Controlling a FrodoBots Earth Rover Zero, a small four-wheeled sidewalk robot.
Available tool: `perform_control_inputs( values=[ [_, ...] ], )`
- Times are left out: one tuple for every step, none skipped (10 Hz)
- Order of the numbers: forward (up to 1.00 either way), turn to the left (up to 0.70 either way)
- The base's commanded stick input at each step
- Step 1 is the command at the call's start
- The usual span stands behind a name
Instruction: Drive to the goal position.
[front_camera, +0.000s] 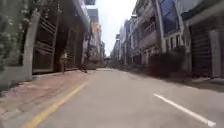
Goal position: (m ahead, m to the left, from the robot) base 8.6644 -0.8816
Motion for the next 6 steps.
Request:
perform_control_inputs(
  values=[
    [1.00, 0.00],
    [1.00, 0.00],
    [1.00, 0.00],
    [1.00, -0.14],
    [1.00, -0.34],
    [1.00, -0.40]
  ],
)
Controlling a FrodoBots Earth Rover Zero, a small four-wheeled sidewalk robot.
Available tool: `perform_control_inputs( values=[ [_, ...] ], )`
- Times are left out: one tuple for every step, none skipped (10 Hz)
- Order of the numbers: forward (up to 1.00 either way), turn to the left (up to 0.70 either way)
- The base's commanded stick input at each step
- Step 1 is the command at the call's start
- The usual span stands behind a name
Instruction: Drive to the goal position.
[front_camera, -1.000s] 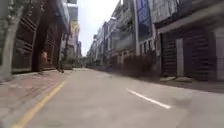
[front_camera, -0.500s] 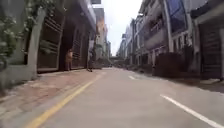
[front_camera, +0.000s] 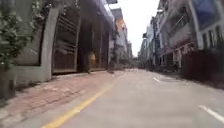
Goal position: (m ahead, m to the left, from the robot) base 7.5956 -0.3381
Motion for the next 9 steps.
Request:
perform_control_inputs(
  values=[
    [1.00, -0.40],
    [1.00, -0.40],
    [1.00, -0.40],
    [1.00, -0.40],
    [1.00, -0.40],
    [1.00, -0.40],
    [1.00, -0.40],
    [1.00, -0.40],
    [1.00, -0.40]
  ],
)
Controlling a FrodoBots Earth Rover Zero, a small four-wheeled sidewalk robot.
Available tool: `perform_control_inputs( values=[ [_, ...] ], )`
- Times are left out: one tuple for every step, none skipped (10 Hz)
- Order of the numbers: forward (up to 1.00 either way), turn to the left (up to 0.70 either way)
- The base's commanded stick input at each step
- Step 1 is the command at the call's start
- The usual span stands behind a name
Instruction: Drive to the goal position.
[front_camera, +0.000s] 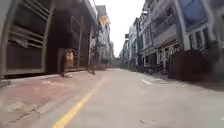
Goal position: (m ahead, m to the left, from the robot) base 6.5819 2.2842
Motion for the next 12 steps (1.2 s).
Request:
perform_control_inputs(
  values=[
    [1.00, -0.40],
    [1.00, -0.40],
    [1.00, -0.40],
    [1.00, -0.40],
    [1.00, -0.40],
    [1.00, -0.24],
    [1.00, -0.04],
    [1.00, 0.00],
    [1.00, 0.00],
    [1.00, 0.00],
    [1.00, 0.00],
    [1.00, 0.00]
  ],
)
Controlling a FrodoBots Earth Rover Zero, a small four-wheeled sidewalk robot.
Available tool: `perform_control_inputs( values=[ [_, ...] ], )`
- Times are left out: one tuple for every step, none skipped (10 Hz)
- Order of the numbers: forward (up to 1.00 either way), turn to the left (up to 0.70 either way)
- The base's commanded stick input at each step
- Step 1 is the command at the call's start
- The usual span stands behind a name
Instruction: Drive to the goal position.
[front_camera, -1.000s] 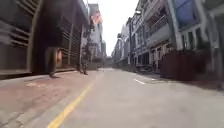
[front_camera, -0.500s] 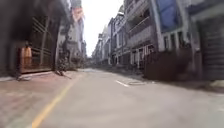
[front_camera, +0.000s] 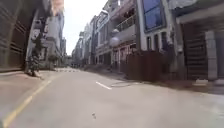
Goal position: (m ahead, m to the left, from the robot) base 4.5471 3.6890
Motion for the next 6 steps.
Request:
perform_control_inputs(
  values=[
    [1.00, 0.00],
    [1.00, 0.00],
    [1.00, 0.00],
    [1.00, 0.00],
    [1.00, 0.00],
    [1.00, 0.00]
  ],
)
